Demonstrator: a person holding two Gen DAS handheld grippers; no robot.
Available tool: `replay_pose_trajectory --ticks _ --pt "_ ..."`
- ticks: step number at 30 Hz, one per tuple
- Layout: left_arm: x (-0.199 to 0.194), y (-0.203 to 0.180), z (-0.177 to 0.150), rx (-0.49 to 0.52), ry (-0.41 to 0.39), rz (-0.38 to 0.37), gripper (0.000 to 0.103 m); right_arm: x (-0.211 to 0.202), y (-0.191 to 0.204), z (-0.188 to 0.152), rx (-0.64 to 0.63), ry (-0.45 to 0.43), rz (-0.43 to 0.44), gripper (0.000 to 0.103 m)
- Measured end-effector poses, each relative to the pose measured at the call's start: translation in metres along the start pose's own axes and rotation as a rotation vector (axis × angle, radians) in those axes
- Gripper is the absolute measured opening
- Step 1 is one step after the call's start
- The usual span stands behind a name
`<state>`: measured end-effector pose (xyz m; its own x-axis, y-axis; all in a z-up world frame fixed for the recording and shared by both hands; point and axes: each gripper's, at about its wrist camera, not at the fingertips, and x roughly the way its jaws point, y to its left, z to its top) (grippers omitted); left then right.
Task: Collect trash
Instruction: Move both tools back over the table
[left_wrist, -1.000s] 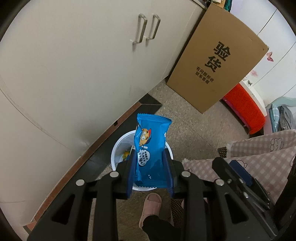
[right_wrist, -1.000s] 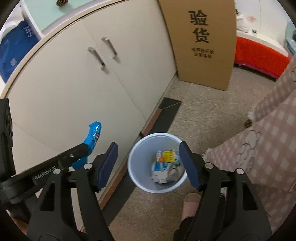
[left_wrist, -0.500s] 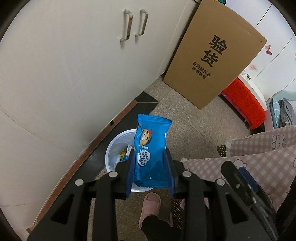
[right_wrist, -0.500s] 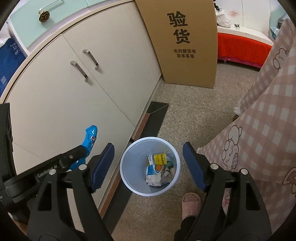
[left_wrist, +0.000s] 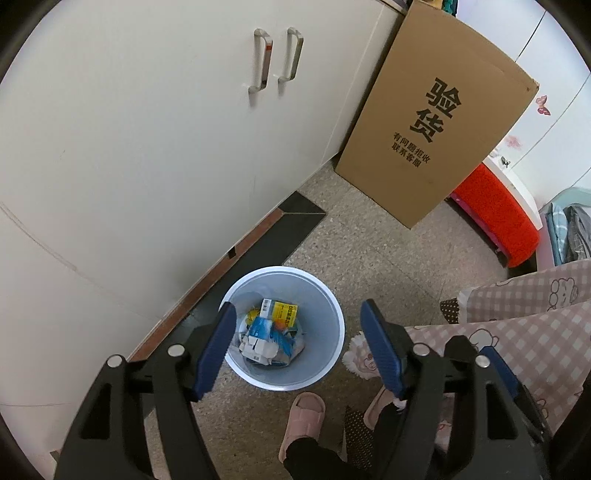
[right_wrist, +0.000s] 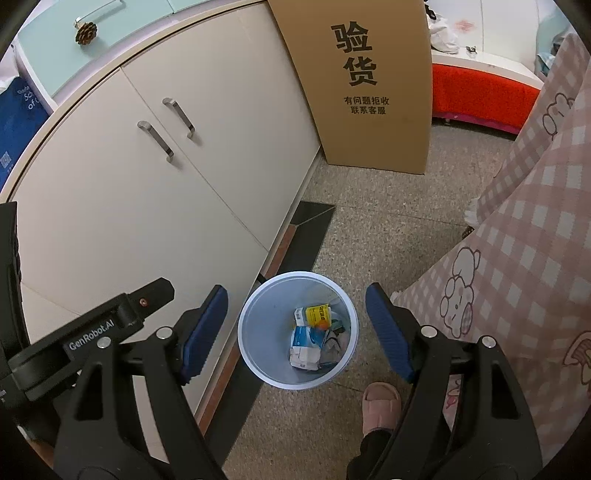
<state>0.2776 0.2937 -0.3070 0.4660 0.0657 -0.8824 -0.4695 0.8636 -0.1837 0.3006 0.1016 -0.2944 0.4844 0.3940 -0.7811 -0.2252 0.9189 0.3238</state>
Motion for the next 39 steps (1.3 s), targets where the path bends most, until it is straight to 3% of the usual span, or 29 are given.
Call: replay_pose_trajectory --ticks 13,21,24,30,33,39 --pt "-0.013 0.003 -0.002 0.006 -0.015 0.024 0.069 -0.005 -0.003 -0.001 0.009 -0.012 0.007 0.076" --pt "-0.057 0.015 -0.008 -0.025 -0.069 0.018 0.071 -0.03 -0.001 -0.005 0.009 -0.041 0.097 0.076" --pt "-0.086 0.019 -0.011 -0.071 -0.121 0.01 0.071 -0.053 0.009 -0.004 -0.008 -0.057 0.146 0.076" --pt "-0.155 0.011 -0.008 -0.144 -0.25 -0.034 0.075 -0.128 0.018 0.019 -0.037 -0.179 0.23 0.076" --pt "-0.19 -0.009 -0.011 -0.125 -0.316 -0.078 0.078 -0.17 0.008 0.032 -0.044 -0.254 0.23 0.076" --pt "-0.227 -0.083 -0.017 -0.005 -0.354 -0.164 0.079 -0.231 -0.037 0.051 -0.016 -0.346 0.183 0.076"
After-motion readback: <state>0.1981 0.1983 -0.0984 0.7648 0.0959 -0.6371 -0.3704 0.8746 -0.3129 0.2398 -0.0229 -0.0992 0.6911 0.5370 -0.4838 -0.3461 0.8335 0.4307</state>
